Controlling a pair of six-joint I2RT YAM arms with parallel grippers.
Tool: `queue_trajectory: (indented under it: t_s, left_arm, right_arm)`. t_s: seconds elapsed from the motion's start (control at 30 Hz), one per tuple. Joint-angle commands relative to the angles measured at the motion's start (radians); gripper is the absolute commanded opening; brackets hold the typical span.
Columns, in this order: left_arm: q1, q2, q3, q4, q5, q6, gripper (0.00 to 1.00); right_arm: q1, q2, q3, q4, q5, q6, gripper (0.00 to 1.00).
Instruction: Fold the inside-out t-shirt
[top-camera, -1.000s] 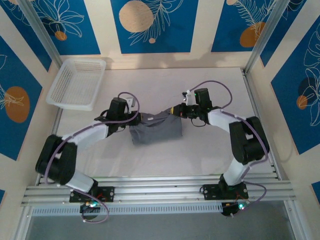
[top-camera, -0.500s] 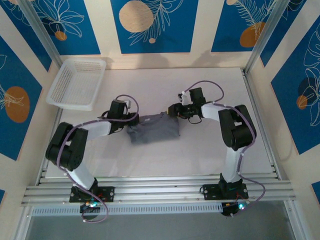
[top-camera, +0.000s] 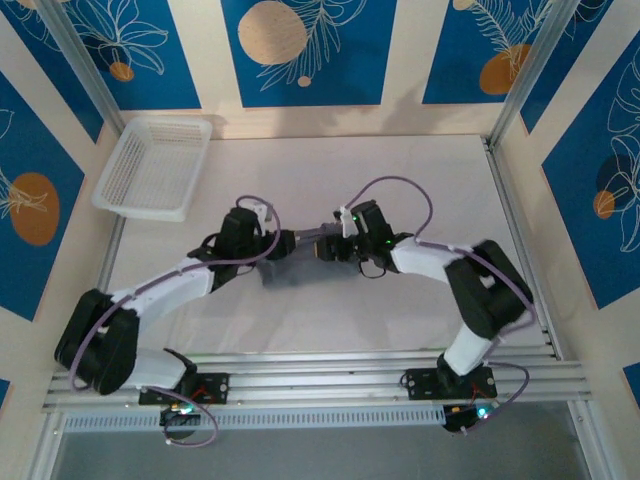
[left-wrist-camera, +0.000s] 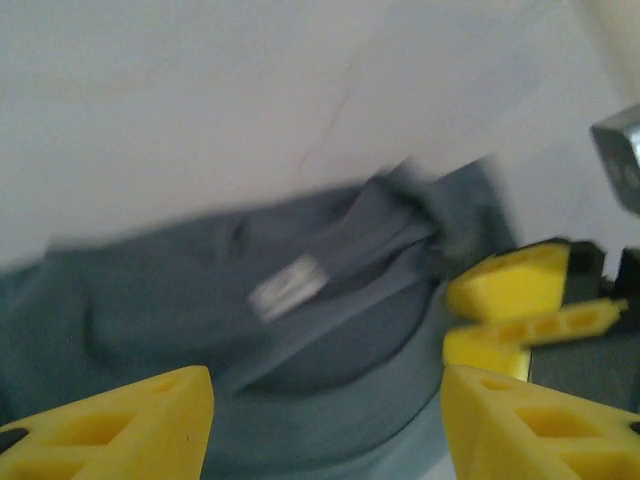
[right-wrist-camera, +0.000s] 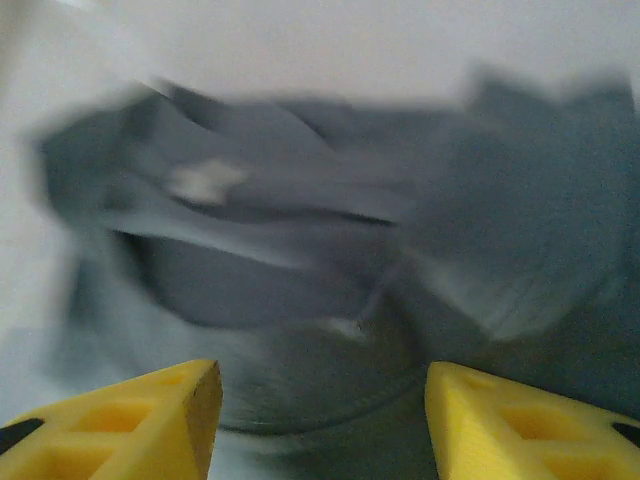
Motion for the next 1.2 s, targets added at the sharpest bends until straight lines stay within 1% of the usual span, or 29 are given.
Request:
queue_trajectory:
  t_s: [0.0, 0.03, 0.1, 0.17, 0.2, 0.23, 0.3, 0.37, 0.4, 0.47, 0.53, 0.6, 0.7, 0.77, 0.8, 0.87, 0.93, 0.97, 1.03, 1.1, 1.17]
  left_arm:
    - [0.008, 0.012, -0.03, -0.043, -0.053, -0.059, 0.61]
    - [0.008, -0.004, -0.037, -0.052, -0.058, -0.064, 0.61]
    - [0.008, -0.039, -0.047, -0.098, -0.106, -0.087, 0.61]
    - [0.009, -0.055, -0.045, -0.206, -0.207, -0.119, 0.61]
    - [0.011, -0.051, -0.045, -0.232, -0.229, -0.118, 0.61]
    - [0.018, -0.041, -0.047, -0.24, -0.224, -0.107, 0.61]
    - [0.026, -0.013, -0.045, -0.184, -0.125, -0.083, 0.61]
    - [0.025, 0.043, -0.035, -0.07, 0.03, -0.077, 0.62]
    - [0.019, 0.078, -0.021, -0.028, 0.083, -0.084, 0.62]
    - [-0.015, 0.174, 0.041, 0.043, 0.153, -0.099, 0.57]
    - [-0.073, 0.281, 0.142, 0.08, 0.174, -0.107, 0.52]
    - [-0.147, 0.406, 0.267, 0.105, 0.146, -0.129, 0.51]
    - [-0.241, 0.644, 0.503, 0.144, 0.11, -0.194, 0.52]
    - [-0.292, 0.815, 0.694, 0.162, 0.106, -0.253, 0.53]
    - [-0.314, 0.882, 0.785, 0.163, 0.098, -0.267, 0.53]
    - [-0.361, 1.01, 1.009, 0.083, 0.065, -0.258, 0.55]
    - [-0.385, 1.073, 1.151, 0.031, 0.042, -0.236, 0.57]
    - [-0.387, 1.075, 1.167, 0.042, 0.032, -0.23, 0.59]
    - [-0.382, 1.032, 1.146, 0.065, 0.017, -0.213, 0.67]
    - [-0.367, 0.94, 1.065, 0.079, 0.004, -0.174, 0.74]
    - [-0.344, 0.797, 0.915, 0.114, -0.028, -0.13, 0.79]
  right_arm:
    - [-0.007, 0.013, 0.03, -0.038, -0.001, 0.033, 0.56]
    - [-0.008, -0.014, 0.034, -0.057, 0.001, 0.03, 0.56]
    - [-0.017, -0.083, 0.023, -0.071, 0.008, 0.041, 0.57]
    - [-0.032, -0.171, -0.005, -0.088, -0.001, 0.075, 0.59]
    - [-0.039, -0.21, -0.024, -0.093, -0.001, 0.093, 0.6]
    - [-0.044, -0.259, -0.047, -0.097, 0.007, 0.114, 0.6]
    - [-0.053, -0.345, -0.1, -0.1, 0.039, 0.161, 0.61]
    - [-0.073, -0.434, -0.155, -0.109, 0.076, 0.237, 0.61]
    - [-0.088, -0.464, -0.175, -0.117, 0.084, 0.271, 0.61]
    - [-0.143, -0.527, -0.209, -0.155, 0.07, 0.366, 0.61]
    - [-0.212, -0.576, -0.234, -0.205, 0.044, 0.447, 0.61]
    - [-0.269, -0.628, -0.25, -0.272, 0.065, 0.513, 0.6]
    - [-0.33, -0.717, -0.257, -0.404, 0.172, 0.596, 0.59]
    - [-0.374, -0.776, -0.254, -0.486, 0.205, 0.626, 0.59]
    - [-0.4, -0.799, -0.255, -0.51, 0.195, 0.628, 0.59]
    - [-0.465, -0.845, -0.255, -0.561, 0.168, 0.635, 0.59]
    - [-0.54, -0.875, -0.261, -0.579, 0.115, 0.633, 0.59]
    - [-0.579, -0.878, -0.261, -0.588, 0.079, 0.634, 0.59]
    - [-0.652, -0.855, -0.263, -0.586, 0.003, 0.621, 0.61]
    - [-0.713, -0.803, -0.263, -0.561, -0.071, 0.605, 0.62]
    - [-0.754, -0.713, -0.26, -0.507, -0.112, 0.571, 0.62]
